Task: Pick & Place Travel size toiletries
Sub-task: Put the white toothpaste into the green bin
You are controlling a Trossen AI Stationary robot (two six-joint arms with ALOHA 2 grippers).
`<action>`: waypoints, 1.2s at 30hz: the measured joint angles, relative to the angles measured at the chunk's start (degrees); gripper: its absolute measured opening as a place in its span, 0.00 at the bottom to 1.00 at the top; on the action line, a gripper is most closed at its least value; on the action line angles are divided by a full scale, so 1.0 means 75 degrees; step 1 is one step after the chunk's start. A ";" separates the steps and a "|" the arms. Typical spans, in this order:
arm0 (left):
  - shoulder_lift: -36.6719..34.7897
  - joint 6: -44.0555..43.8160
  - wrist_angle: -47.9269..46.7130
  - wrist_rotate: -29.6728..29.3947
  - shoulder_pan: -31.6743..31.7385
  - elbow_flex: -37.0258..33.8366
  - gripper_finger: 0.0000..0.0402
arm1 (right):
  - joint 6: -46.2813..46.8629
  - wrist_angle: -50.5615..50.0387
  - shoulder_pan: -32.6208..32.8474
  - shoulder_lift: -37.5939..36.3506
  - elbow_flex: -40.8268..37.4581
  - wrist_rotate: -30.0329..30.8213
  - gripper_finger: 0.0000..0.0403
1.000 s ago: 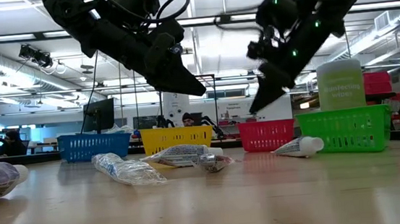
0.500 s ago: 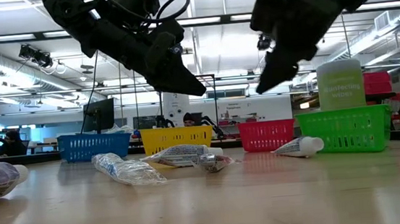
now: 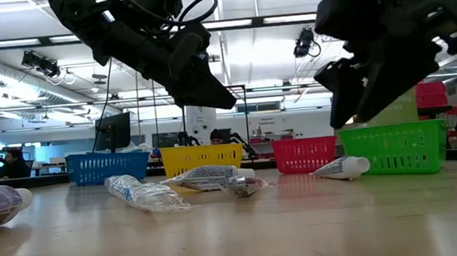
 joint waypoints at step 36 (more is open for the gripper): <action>-0.0003 0.0033 0.0000 0.0000 0.0000 0.0000 0.31 | -0.1142 0.0196 -0.0108 0.1078 0.0007 0.0710 0.77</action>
